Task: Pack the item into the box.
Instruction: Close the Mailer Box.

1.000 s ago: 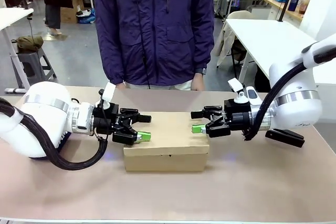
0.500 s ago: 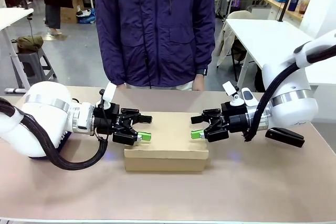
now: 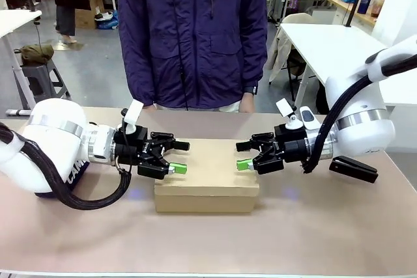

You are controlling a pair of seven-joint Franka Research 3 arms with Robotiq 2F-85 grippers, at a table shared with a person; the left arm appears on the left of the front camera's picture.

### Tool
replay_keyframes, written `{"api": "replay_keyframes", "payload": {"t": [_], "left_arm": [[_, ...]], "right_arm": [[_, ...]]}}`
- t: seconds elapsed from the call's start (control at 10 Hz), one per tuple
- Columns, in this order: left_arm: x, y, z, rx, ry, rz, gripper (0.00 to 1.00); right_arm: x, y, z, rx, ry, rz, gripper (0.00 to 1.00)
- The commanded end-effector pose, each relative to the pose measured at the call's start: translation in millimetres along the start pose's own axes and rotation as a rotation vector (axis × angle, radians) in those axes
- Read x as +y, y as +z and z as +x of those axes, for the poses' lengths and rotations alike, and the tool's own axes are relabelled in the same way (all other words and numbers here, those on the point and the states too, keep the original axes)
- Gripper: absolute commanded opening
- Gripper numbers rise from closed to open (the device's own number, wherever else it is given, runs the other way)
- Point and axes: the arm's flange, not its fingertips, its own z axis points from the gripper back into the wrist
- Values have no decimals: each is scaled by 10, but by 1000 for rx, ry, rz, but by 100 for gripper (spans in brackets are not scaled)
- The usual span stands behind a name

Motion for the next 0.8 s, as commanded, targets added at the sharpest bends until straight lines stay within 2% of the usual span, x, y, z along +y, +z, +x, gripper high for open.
{"api": "replay_keyframes", "payload": {"t": [0.0, 0.1, 0.2, 0.3, 0.5, 0.6, 0.7], "left_arm": [[-179, 246, 345, -25, 4, 50, 100], [-243, 357, 484, -25, 56, 86, 100], [-392, 602, 709, -3, 218, 118, 100], [-507, 797, 846, -33, 296, 98, 100], [-751, 1327, 1015, 9, 531, 231, 100], [-894, 1641, 1067, 92, 660, 282, 100], [-995, 1932, 1083, 214, 731, 343, 100]], "right_arm": [[220, 276, 236, 8, -46, 22, 100], [326, 433, 318, 15, -89, 4, 100], [543, 757, 413, 26, -227, 13, 100], [690, 970, 442, 23, -275, 12, 100], [965, 1552, 400, 3, -402, 33, 100], [1027, 1939, 365, -36, -505, -51, 100], [1052, 2273, 337, -68, -580, -107, 100]]}}
